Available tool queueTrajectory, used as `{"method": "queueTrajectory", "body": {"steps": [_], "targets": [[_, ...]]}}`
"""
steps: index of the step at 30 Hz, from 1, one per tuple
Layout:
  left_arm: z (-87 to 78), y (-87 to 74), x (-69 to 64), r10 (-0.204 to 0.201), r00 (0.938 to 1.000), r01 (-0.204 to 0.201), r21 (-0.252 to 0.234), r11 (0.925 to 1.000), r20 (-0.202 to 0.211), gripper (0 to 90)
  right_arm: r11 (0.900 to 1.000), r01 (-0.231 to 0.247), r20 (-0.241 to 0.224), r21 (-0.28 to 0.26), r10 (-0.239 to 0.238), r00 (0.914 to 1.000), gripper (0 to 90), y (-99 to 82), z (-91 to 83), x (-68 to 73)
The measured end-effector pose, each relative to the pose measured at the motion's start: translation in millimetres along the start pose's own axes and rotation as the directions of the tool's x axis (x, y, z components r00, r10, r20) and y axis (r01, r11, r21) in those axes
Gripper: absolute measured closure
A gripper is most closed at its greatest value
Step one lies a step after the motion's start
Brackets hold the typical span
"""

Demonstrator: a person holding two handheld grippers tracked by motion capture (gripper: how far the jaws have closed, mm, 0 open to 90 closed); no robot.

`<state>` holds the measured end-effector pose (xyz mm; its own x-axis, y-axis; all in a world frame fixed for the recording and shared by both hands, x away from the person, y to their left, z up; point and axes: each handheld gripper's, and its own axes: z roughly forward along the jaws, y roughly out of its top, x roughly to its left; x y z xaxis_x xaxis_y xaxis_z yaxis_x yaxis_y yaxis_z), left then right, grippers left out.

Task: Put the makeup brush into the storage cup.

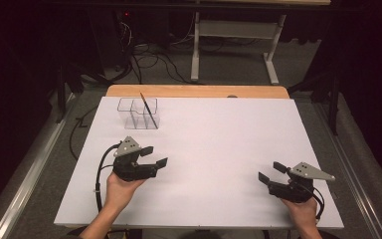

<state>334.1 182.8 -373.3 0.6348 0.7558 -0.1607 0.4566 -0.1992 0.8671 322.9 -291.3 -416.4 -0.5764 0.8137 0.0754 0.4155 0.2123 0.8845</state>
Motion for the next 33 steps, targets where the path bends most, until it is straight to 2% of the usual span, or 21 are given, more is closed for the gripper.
{"method": "queueTrajectory", "body": {"steps": [18, 33], "targets": [[1.4, -11.5, 5.1, -0.027, 0.9995, 0.027, 0.0, 0.9996, -0.017, 32.1, 1.0, -0.002, 0.001, 0.003, 0.002, 1.0, 29.2, 0.0, 0.2, 0.6], [-0.1, -21.9, 15.8, -0.046, 0.9975, 0.046, -0.006, 0.9989, -0.054, 31.9, 1.0, 0.006, 0.005, 0.003, -0.006, 1.0, 29.2, 0.0, 0.1, 1.1]]}}
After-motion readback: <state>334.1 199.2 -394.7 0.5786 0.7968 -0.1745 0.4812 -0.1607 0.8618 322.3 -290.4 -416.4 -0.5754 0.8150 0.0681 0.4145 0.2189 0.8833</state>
